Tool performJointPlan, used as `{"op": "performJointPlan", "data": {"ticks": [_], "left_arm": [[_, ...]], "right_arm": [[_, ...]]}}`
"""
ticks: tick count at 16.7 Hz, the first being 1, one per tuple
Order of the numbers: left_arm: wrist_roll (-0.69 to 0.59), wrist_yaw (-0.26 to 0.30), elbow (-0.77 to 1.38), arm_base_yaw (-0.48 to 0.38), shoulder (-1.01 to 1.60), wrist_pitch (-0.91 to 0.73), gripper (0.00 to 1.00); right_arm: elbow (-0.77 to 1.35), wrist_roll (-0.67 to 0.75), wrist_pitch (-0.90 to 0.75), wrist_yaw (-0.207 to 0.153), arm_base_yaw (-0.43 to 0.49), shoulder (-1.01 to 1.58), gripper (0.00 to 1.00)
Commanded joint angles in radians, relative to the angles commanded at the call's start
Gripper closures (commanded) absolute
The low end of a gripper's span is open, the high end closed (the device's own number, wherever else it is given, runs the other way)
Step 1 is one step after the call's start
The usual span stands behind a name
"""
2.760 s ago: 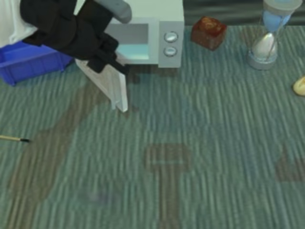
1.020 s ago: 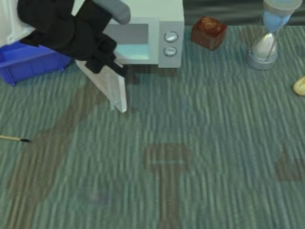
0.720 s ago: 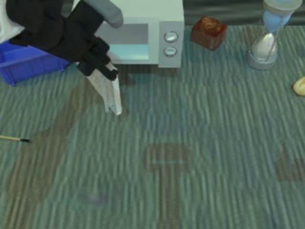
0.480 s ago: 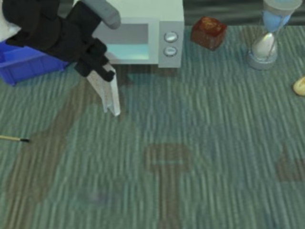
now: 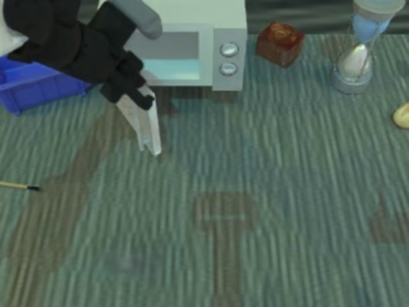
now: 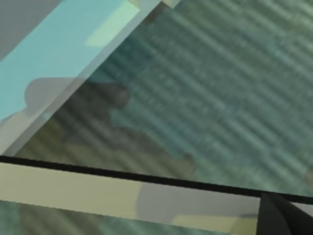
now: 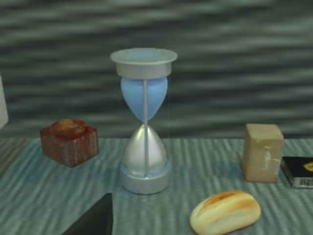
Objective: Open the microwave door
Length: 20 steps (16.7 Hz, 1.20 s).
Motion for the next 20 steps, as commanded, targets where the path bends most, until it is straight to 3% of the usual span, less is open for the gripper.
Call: {"op": "performJointPlan", "data": {"ticks": [15,20], "left_arm": [[0.0,0.0,0.0,0.0,0.0,0.0,1.0],[0.035,0.029,0.051,0.003,-0.042,-0.001,1.0]], "right_arm": [[0.0,0.0,0.0,0.0,0.0,0.0,0.0],[0.0,0.0,0.0,0.0,0.0,0.0,0.0]]}}
